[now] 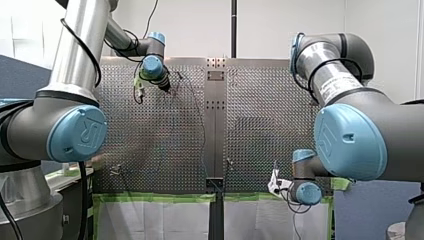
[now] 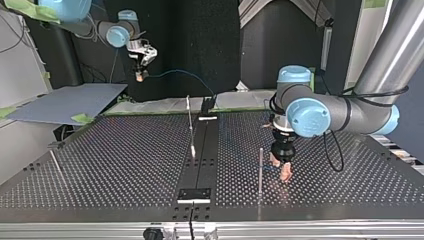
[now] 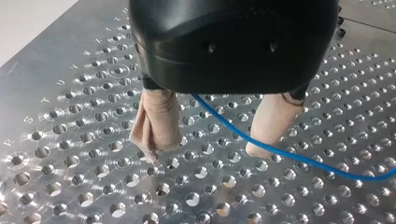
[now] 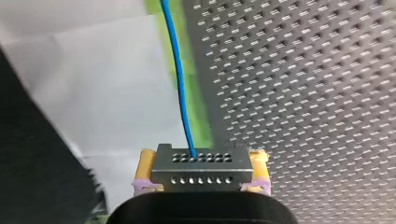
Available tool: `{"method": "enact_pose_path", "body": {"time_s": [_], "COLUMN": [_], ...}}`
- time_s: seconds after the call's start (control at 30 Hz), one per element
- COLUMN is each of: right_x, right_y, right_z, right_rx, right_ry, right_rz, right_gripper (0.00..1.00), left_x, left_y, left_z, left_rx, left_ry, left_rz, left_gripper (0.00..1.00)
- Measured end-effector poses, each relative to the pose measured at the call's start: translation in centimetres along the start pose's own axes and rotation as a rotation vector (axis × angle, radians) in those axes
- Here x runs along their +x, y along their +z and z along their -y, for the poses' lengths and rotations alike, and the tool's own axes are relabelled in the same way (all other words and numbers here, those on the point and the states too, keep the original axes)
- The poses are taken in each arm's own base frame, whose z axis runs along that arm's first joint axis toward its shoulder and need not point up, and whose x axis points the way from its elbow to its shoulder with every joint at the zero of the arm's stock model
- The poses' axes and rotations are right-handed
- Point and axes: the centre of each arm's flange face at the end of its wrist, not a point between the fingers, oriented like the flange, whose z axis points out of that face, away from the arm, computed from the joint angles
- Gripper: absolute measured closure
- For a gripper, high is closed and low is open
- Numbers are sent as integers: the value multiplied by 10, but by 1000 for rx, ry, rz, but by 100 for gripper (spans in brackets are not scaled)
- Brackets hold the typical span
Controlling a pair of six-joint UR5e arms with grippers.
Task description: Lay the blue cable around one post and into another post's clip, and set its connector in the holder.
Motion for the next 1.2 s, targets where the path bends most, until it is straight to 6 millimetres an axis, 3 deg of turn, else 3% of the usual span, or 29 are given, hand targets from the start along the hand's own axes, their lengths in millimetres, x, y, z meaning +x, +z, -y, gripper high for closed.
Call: {"method": "enact_pose_path", "body": {"time_s": [0.83, 1.2], "right_x": [138, 143], "right_y": [-2, -4], "right_z": [37, 38], "right_rx": [79, 82], "right_ry": [-96, -93], "right_rz": [-331, -334], "right_gripper": [100, 100], "left_x": [0, 1], "left_y": [0, -1], "left_z": [0, 1], "left_rx": [-1, -1], "left_ry": [0, -25], "left_rz": [0, -6], "left_gripper": [0, 0]}}
